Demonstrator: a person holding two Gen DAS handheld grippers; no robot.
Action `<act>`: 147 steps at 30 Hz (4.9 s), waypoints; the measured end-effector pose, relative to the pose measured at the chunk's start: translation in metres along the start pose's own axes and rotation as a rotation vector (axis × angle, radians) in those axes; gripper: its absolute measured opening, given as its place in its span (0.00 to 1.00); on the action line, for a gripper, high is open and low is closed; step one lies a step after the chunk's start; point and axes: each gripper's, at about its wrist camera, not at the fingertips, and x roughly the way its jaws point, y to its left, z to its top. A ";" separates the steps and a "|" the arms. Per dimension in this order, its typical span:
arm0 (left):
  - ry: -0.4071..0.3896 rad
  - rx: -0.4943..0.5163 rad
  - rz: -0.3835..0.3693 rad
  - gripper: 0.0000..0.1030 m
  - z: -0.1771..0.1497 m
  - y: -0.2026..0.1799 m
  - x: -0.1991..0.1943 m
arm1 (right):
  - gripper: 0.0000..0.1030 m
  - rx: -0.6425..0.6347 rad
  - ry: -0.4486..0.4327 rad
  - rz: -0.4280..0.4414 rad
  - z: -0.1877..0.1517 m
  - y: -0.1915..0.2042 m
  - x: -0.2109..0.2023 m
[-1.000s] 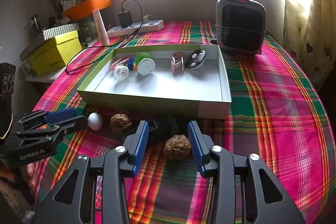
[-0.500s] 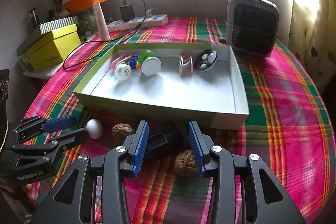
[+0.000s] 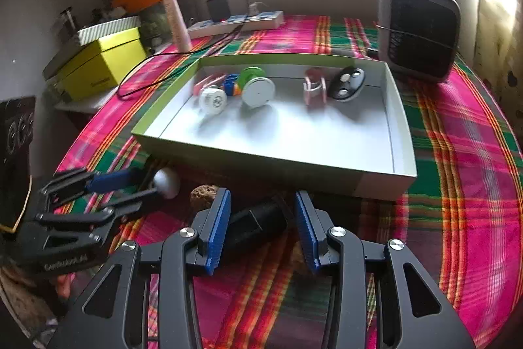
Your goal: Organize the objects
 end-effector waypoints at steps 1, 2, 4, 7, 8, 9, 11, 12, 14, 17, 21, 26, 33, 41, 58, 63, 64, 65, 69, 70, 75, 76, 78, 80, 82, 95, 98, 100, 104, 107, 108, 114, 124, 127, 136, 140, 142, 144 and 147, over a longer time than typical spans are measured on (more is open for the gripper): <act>0.000 0.002 0.003 0.44 0.001 0.000 0.000 | 0.40 -0.008 0.003 0.006 -0.001 0.001 0.000; 0.000 0.006 0.005 0.44 0.001 0.000 0.001 | 0.40 -0.012 0.005 0.009 -0.001 0.001 0.000; 0.003 0.013 0.006 0.44 0.002 0.000 0.002 | 0.40 -0.017 0.009 0.016 -0.003 0.002 -0.001; 0.005 0.025 0.005 0.44 0.005 -0.001 0.004 | 0.40 -0.035 0.016 0.026 -0.005 0.005 -0.002; 0.005 0.030 0.007 0.45 0.006 -0.001 0.005 | 0.40 -0.044 0.019 0.023 -0.006 0.007 -0.003; 0.007 0.037 0.009 0.45 0.008 -0.001 0.007 | 0.40 -0.049 0.022 0.021 -0.006 0.008 -0.003; 0.009 0.041 0.012 0.45 0.010 -0.002 0.008 | 0.40 -0.056 0.026 0.015 -0.009 0.011 -0.005; 0.011 0.048 0.012 0.45 0.011 -0.002 0.010 | 0.40 -0.058 0.027 0.012 -0.010 0.013 -0.006; 0.015 0.050 0.009 0.45 0.013 -0.002 0.012 | 0.40 -0.055 0.027 0.005 -0.013 0.015 -0.008; 0.018 0.051 0.014 0.45 0.015 -0.002 0.015 | 0.46 -0.031 0.021 -0.016 -0.017 0.017 -0.012; 0.016 0.055 0.016 0.45 0.016 -0.002 0.016 | 0.49 0.019 0.005 -0.018 -0.020 0.017 -0.019; 0.012 0.038 0.013 0.45 0.016 -0.001 0.017 | 0.49 0.038 0.005 -0.034 -0.027 0.025 -0.023; 0.013 0.022 0.012 0.45 0.012 0.000 0.013 | 0.49 0.065 0.022 -0.065 -0.033 0.041 -0.018; 0.012 0.028 0.010 0.45 0.008 -0.001 0.010 | 0.49 0.052 0.054 -0.142 -0.038 0.050 -0.012; 0.018 0.030 -0.007 0.45 0.007 -0.002 0.009 | 0.49 0.084 0.053 -0.219 -0.049 0.030 -0.028; 0.022 0.041 0.002 0.45 0.007 -0.003 0.010 | 0.49 0.068 0.047 -0.184 -0.046 0.031 -0.019; 0.022 0.043 0.003 0.45 0.008 -0.004 0.011 | 0.49 0.069 0.052 -0.185 -0.045 0.031 -0.016; 0.022 0.047 0.003 0.45 0.008 -0.004 0.011 | 0.49 0.063 0.046 -0.187 -0.043 0.031 -0.014; 0.023 0.040 0.005 0.47 0.011 -0.003 0.012 | 0.49 0.041 0.044 -0.180 -0.039 0.031 -0.009; 0.024 0.039 0.009 0.47 0.012 -0.004 0.013 | 0.49 0.036 0.044 -0.189 -0.039 0.031 -0.008; 0.023 0.048 0.029 0.48 0.016 -0.007 0.017 | 0.49 0.030 0.039 -0.205 -0.036 0.027 -0.006; 0.024 0.040 0.030 0.48 0.018 -0.007 0.018 | 0.49 0.033 0.037 -0.206 -0.036 0.026 -0.006; 0.026 0.016 0.033 0.48 0.020 -0.007 0.019 | 0.49 0.047 0.033 -0.209 -0.035 0.022 -0.006; 0.028 -0.003 0.036 0.48 0.021 -0.007 0.020 | 0.49 0.044 0.030 -0.212 -0.036 0.023 -0.006; 0.028 -0.002 0.044 0.48 0.022 -0.007 0.021 | 0.49 0.024 0.030 -0.221 -0.036 0.025 -0.006; 0.011 -0.036 0.079 0.42 0.020 -0.008 0.021 | 0.47 0.014 0.022 -0.215 -0.038 0.025 -0.007; 0.009 -0.050 0.079 0.38 0.020 -0.006 0.020 | 0.43 0.015 0.020 -0.214 -0.038 0.025 -0.007; 0.008 -0.054 0.082 0.35 0.020 -0.005 0.020 | 0.41 0.017 0.019 -0.213 -0.038 0.025 -0.008; 0.009 -0.056 0.076 0.25 0.020 -0.005 0.020 | 0.35 0.022 0.016 -0.213 -0.038 0.024 -0.008; 0.008 -0.057 0.072 0.23 0.019 -0.005 0.020 | 0.35 0.021 0.016 -0.213 -0.038 0.024 -0.008; 0.008 -0.058 0.072 0.23 0.019 -0.005 0.020 | 0.34 0.022 0.016 -0.212 -0.038 0.024 -0.008; 0.007 -0.058 0.070 0.22 0.019 -0.005 0.020 | 0.28 0.016 0.015 -0.209 -0.038 0.026 -0.009; 0.007 -0.058 0.072 0.22 0.019 -0.005 0.019 | 0.28 0.018 0.014 -0.206 -0.038 0.025 -0.008; 0.007 -0.058 0.071 0.22 0.019 -0.005 0.019 | 0.28 0.018 0.014 -0.206 -0.038 0.025 -0.009; 0.008 -0.059 0.070 0.22 0.019 -0.004 0.019 | 0.28 0.020 0.010 -0.195 -0.038 0.026 -0.010; 0.011 -0.060 0.065 0.22 0.017 -0.005 0.017 | 0.28 0.025 0.001 -0.191 -0.037 0.026 -0.013; 0.014 -0.057 0.063 0.22 0.016 -0.005 0.016 | 0.28 0.027 -0.004 -0.188 -0.036 0.026 -0.014; 0.014 -0.054 0.056 0.22 0.015 -0.007 0.014 | 0.28 0.027 -0.007 -0.182 -0.036 0.026 -0.016; 0.015 -0.052 0.054 0.22 0.014 -0.008 0.013 | 0.28 0.028 -0.014 -0.176 -0.036 0.025 -0.018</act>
